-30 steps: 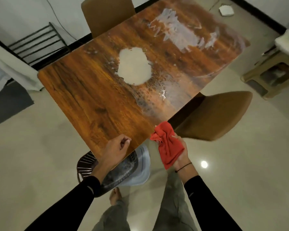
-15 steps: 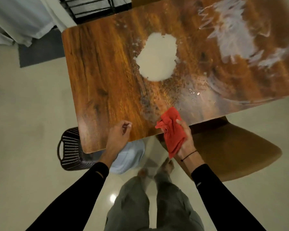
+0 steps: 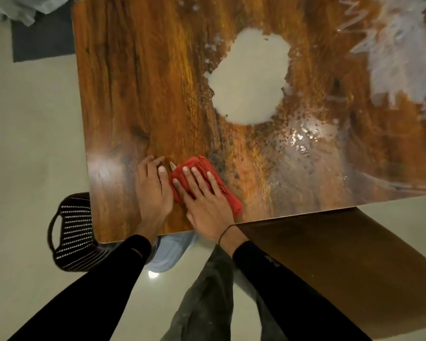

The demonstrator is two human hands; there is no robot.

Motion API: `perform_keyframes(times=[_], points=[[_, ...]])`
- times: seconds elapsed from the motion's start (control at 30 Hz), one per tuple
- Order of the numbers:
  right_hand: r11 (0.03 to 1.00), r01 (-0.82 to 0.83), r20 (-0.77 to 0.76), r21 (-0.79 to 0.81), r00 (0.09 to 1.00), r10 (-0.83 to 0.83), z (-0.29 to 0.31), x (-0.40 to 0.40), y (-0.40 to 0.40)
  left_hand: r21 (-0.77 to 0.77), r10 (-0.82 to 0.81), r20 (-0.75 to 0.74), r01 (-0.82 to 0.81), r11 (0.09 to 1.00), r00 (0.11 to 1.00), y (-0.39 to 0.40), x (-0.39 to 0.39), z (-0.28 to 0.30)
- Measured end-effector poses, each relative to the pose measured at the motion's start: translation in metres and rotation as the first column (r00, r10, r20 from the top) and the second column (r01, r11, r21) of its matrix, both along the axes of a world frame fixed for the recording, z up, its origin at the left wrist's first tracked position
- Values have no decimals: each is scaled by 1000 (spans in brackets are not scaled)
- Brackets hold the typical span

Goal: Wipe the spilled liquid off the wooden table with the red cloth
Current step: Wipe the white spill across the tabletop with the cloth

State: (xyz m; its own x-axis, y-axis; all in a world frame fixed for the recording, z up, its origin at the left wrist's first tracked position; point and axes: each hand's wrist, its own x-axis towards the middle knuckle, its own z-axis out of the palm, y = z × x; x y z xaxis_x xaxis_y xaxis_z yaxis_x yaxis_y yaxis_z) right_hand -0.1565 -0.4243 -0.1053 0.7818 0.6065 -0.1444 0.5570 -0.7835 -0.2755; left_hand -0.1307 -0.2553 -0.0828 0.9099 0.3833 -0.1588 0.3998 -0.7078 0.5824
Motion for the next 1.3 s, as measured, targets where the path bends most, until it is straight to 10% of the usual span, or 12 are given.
perform_keyframes(times=[0.33, 0.6, 0.83, 1.03, 1.3], points=[[935, 354, 44, -3, 934, -354, 5, 51, -81, 97, -81, 6, 80, 992, 997, -40, 17, -4], [629, 775, 60, -56, 632, -773, 11, 15, -121, 210, -28, 46, 18, 978, 999, -65, 19, -20], [951, 309, -31, -12, 950, -309, 6, -3, -62, 258, -29, 59, 13, 966, 998, -64, 18, -32], [996, -82, 15, -24, 997, 82, -2, 4, -124, 240, -32, 52, 18, 971, 998, -66, 18, -31], [907, 409, 68, -103, 912, -404, 4, 69, -242, 276, -50, 32, 39, 960, 998, -65, 19, -32]])
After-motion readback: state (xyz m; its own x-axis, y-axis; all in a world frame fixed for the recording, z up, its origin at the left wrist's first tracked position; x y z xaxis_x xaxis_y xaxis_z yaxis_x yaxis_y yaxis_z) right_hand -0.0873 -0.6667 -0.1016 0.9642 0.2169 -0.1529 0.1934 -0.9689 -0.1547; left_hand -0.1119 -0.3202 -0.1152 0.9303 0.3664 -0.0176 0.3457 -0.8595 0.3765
